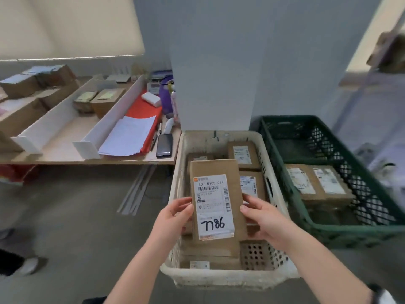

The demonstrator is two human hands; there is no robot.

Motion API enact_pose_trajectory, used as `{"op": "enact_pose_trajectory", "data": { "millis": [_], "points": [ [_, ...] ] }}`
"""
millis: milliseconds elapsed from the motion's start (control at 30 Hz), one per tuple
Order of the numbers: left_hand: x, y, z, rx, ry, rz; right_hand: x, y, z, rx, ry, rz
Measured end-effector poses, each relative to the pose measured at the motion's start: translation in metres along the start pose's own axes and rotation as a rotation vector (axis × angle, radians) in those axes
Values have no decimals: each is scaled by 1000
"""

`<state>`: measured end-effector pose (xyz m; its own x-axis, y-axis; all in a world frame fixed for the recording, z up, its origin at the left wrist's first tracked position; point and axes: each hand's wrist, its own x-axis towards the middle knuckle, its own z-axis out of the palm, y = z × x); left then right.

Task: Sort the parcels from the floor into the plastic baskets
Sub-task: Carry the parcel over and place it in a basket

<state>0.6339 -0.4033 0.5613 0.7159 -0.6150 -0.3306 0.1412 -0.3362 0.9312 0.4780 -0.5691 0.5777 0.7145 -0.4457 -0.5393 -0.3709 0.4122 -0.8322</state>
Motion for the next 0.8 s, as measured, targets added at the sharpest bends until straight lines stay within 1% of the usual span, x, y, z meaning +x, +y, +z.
{"op": "enact_pose_trajectory", "data": {
  "millis": [100,200,300,367,500,600,700,800],
  "points": [
    [24,-13,22,13,-88,-72,11,18,-18,27,102,55],
    [40,-27,38,25,-134,-122,20,33,-30,38,145,121],
    [67,-36,49,31,-147,-180,47,37,-43,53,157,160],
    [86,-38,55,17,-127,-216,69,35,-49,51,156,184],
    [124,-44,58,-49,-12,-255,126,26,-54,44,99,218],
    [158,-56,61,-151,124,-283,177,22,-46,12,69,222],
    [185,-76,66,-224,284,-310,225,25,-31,-82,83,231],
    [203,-98,79,-312,368,-371,267,28,-21,-222,84,204]
  ]
}}
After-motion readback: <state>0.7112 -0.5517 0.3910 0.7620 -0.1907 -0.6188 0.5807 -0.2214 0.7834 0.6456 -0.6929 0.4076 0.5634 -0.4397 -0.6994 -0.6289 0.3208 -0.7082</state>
